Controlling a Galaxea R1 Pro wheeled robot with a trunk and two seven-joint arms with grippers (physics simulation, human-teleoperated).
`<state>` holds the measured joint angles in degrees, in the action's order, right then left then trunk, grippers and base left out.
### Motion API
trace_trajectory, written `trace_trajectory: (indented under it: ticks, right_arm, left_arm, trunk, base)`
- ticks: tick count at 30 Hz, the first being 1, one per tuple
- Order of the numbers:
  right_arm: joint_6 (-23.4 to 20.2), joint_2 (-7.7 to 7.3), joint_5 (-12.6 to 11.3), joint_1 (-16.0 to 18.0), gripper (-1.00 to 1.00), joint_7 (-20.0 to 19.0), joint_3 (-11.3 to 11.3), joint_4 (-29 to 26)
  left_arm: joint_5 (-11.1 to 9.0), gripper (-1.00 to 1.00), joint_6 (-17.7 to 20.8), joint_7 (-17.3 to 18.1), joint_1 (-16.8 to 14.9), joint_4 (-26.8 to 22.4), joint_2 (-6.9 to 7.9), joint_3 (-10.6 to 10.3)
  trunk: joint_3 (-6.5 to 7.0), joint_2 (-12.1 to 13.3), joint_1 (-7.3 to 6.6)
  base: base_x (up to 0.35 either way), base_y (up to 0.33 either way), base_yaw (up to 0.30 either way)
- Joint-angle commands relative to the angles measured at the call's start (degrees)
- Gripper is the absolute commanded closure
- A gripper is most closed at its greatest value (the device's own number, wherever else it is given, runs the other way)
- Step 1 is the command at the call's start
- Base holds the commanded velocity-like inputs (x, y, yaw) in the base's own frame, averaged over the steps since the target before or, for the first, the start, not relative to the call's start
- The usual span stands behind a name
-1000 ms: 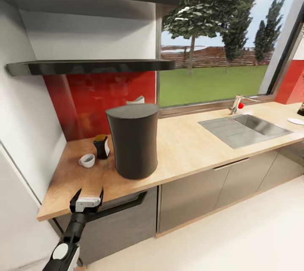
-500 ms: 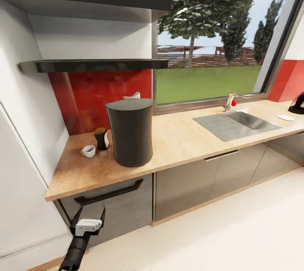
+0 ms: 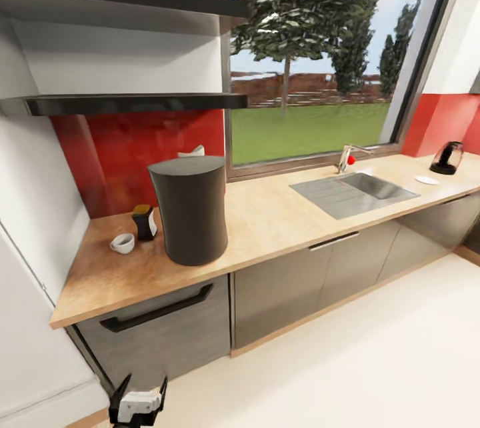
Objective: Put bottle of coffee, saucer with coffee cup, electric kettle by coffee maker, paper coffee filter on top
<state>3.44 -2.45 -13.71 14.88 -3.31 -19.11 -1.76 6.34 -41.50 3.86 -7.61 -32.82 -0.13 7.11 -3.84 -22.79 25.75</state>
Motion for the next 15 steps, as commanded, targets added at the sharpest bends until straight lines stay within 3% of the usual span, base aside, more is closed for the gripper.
trace_trajectory:
  ticks: [1, 5, 9, 11, 13, 15]
  right_arm:
    - [0.2, -0.01, -0.6, 0.1, -1.00, -0.3, -0.4, 0.1]
    - [0.2, 0.15, -0.6, 0.1, -1.00, -0.5, -0.4, 0.0]
    - [0.2, 1.34, -0.9, 0.1, -1.00, -0.2, -0.3, 0.0]
    - [0.2, 1.82, -2.0, 0.1, -1.00, -0.2, -0.2, -0.1]
    - [0.2, 2.97, -3.7, 0.1, -1.00, -0.1, -0.2, 0.0]
    - [0.2, 3.44, -4.6, 0.1, -1.00, 0.3, -0.2, 0.0]
  left_arm:
    - [0.5, -1.00, -0.1, 0.4, 0.0, 2.4, 0.09, 0.5]
    - [0.7, -1.00, 0.5, -0.1, 0.0, 16.4, 2.21, 0.6]
    - [0.6, -1.00, 1.8, -0.3, 0.5, 30.1, 5.26, 0.5]
    - [0.6, -1.00, 5.6, -0.3, 1.4, 33.7, 6.06, 0.4]
    - [0.7, -1.00, 13.6, -0.4, 3.5, 35.0, 6.31, 0.4]
    - [0.7, -1.00, 18.9, -0.6, 4.2, 35.3, 6.40, 0.4]
  trunk:
    - [-0.12, -0.1, 0.03]
    - [-0.12, -0.1, 0.03]
    - [-0.12, -0.1, 0.03]
    - [-0.12, -0.1, 0.03]
    - [-0.12, -0.1, 0.03]
    - [-0.12, -0.1, 0.03]
  base:
    - [0.000, 0.000, -0.274]
    - [0.000, 0.000, -0.276]
    - [0.000, 0.000, -0.277]
    - [0.000, 0.000, -0.277]
    - [0.000, 0.000, -0.277]
    - [0.000, 0.000, -0.277]
